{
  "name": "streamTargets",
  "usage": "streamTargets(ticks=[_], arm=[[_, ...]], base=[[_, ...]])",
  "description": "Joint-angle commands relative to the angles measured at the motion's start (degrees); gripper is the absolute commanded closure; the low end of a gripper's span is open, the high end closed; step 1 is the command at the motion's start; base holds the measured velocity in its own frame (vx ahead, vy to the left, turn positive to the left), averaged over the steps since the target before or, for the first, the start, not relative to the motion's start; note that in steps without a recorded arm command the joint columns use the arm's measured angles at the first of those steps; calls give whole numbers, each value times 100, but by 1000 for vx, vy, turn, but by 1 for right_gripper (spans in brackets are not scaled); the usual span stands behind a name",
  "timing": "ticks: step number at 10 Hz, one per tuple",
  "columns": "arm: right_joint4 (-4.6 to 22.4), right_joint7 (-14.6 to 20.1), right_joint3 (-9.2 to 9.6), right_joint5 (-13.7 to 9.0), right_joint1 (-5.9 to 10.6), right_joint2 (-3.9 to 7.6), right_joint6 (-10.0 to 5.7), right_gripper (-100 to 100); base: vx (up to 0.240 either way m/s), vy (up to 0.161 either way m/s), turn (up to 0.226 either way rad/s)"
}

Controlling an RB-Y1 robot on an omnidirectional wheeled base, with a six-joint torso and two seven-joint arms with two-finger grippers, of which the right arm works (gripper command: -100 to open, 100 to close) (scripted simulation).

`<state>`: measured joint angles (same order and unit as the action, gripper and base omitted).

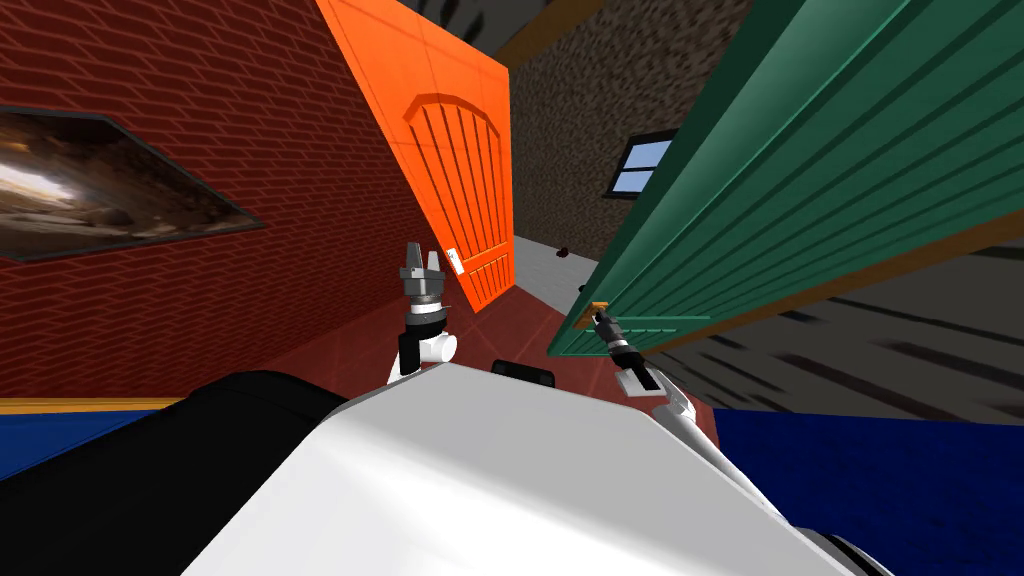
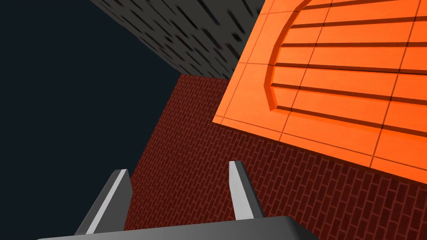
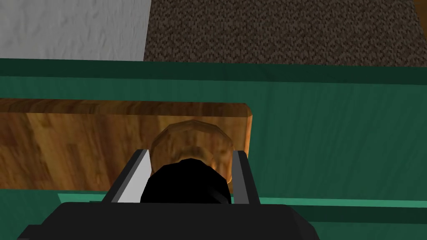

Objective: Pull the door open

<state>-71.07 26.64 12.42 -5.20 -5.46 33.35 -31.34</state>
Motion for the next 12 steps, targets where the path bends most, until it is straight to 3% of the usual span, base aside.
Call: streamTargets(ticks=[1, 2, 3, 4, 12], arm=[[3, 105, 72, 4, -68, 142, -161, 100], [-24, 153, 108, 4, -114, 209, -221, 100], [-21, 114, 115, 12, -86, 140, -179, 100], [0, 190, 175, 22, -146, 234, -311, 100], [59, 527, 363, 46, -356, 720, -924, 100]], base=[[-192, -159, 117], [-222, -125, 97], [-103, -41, 21], [-144, -53, 121], [-192, -124, 124]])
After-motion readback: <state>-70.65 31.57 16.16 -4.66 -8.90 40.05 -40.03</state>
